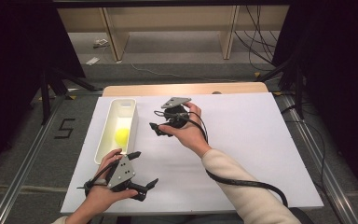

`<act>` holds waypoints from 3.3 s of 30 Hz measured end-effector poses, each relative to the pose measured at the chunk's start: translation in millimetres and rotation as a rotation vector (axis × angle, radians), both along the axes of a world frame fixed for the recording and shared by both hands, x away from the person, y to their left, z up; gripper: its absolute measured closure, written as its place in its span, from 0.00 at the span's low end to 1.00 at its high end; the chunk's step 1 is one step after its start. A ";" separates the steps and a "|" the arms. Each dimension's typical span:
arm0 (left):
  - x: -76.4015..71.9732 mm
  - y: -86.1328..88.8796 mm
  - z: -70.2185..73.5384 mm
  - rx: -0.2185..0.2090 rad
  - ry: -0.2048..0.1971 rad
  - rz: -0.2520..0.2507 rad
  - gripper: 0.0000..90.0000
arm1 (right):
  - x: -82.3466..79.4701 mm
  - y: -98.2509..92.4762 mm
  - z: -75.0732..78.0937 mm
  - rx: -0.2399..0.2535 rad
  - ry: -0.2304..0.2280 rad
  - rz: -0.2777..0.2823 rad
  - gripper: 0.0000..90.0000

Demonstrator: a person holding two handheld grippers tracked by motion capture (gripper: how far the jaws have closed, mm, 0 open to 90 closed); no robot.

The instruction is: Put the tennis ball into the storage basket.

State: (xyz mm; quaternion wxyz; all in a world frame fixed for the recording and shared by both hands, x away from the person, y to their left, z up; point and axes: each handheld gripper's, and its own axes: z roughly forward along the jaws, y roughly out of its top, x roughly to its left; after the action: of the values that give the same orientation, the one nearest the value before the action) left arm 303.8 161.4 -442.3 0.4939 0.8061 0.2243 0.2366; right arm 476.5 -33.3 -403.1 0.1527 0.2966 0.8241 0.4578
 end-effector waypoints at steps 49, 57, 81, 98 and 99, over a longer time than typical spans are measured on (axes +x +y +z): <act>0.2 0.8 -0.7 0.008 0.003 0.007 0.00 | -19.3 -107.8 -20.5 -0.021 0.043 -0.158 0.22; 0.0 0.0 -1.2 0.009 0.004 0.006 0.00 | -22.6 -127.0 -23.2 -0.010 0.055 -0.197 0.22; 0.0 -0.4 -1.7 0.011 0.006 0.005 0.00 | -40.9 -183.7 -26.6 0.009 0.049 -0.288 0.23; 0.7 1.2 -1.3 0.003 0.009 0.013 0.00 | -65.1 -220.5 -28.2 0.040 0.044 -0.320 0.23; 0.7 1.3 -1.3 0.004 0.009 0.013 0.00 | -66.5 -222.1 -28.3 0.041 0.043 -0.322 0.23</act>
State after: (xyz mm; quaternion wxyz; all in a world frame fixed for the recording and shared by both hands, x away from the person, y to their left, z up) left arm 304.5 162.7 -443.6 0.4896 0.8067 0.2311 0.2368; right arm 410.0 -255.4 -431.3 0.2004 0.4378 0.7593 0.4378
